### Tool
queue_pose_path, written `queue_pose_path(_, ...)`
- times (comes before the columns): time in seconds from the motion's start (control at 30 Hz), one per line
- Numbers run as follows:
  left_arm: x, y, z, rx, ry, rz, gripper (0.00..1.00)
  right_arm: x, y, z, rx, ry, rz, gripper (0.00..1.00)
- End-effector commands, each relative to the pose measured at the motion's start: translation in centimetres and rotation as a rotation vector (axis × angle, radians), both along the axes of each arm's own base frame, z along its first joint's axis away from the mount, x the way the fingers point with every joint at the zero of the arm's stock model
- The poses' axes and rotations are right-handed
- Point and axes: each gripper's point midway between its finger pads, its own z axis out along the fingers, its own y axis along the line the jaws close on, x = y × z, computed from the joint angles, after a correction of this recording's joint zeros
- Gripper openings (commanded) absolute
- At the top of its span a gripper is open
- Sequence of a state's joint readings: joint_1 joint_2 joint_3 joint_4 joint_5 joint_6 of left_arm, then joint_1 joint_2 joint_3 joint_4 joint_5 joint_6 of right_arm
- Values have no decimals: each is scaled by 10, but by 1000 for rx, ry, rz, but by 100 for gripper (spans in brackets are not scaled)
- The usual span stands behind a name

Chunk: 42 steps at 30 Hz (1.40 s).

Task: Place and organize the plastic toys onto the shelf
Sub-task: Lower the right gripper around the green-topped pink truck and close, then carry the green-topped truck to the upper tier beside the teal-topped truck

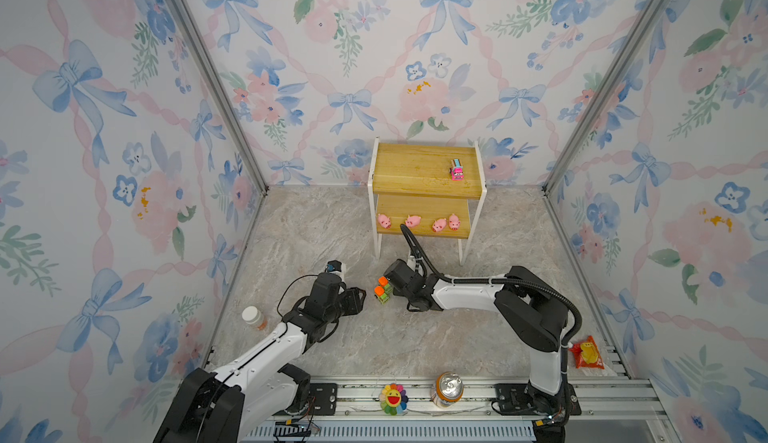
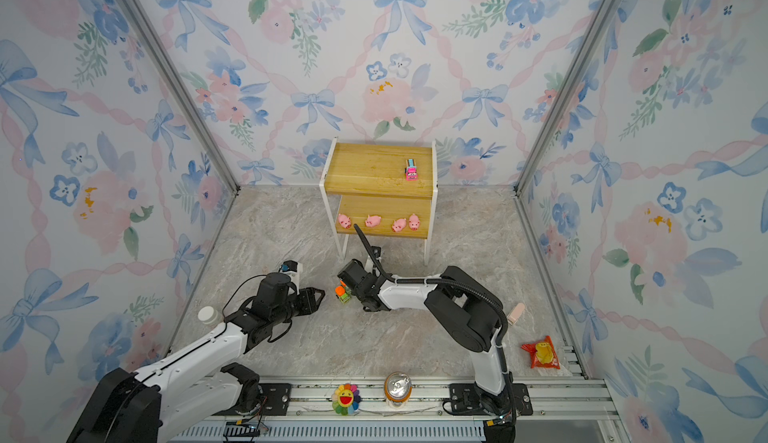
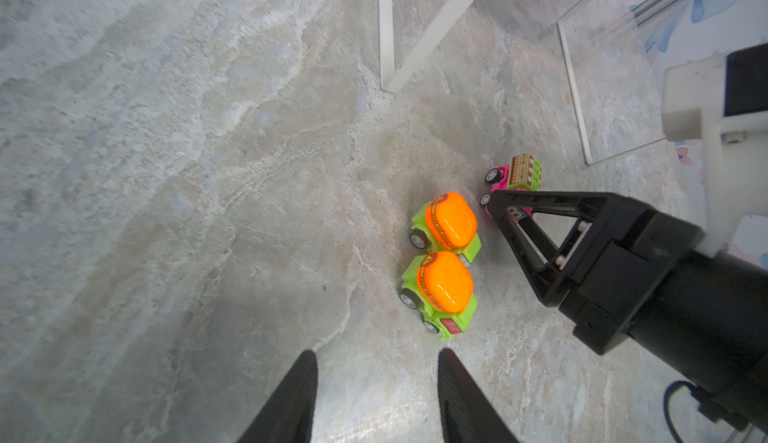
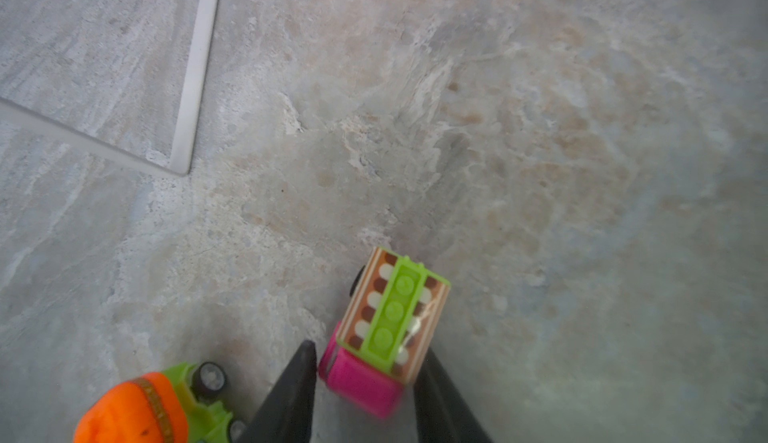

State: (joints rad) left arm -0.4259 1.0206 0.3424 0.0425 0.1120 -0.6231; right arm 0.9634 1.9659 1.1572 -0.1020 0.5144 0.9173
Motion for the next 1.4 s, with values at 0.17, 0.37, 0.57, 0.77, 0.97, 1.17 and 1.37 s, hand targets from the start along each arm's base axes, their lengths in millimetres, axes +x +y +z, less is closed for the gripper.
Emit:
queue_pose_path(0.17,-6,4,-6,26,10,-5,48,-4,-12,-1,-93,-23,1,31)
queue_pose_path(0.37,-7,4,-4,24,4,-1,48,-10,-15,4,-136,-23,36,27)
queue_pose_path(0.57,-8,5,-3,22,2,-1,48,-23,-8,14,-184,-11,130,26)
queue_pose_path(0.77,-8,5,-3,20,2,-3,48,-43,4,31,-169,44,247,24)
queue_pose_path(0.97,-8,4,-1,16,-1,-6,48,-61,7,86,-117,61,357,23)
queue_pose_path(1.17,-7,2,1,15,-2,-13,48,-68,3,199,-5,-23,460,22)
queue_pose_path(1.37,-5,0,3,13,-5,-22,48,-51,-19,314,33,-188,459,22)
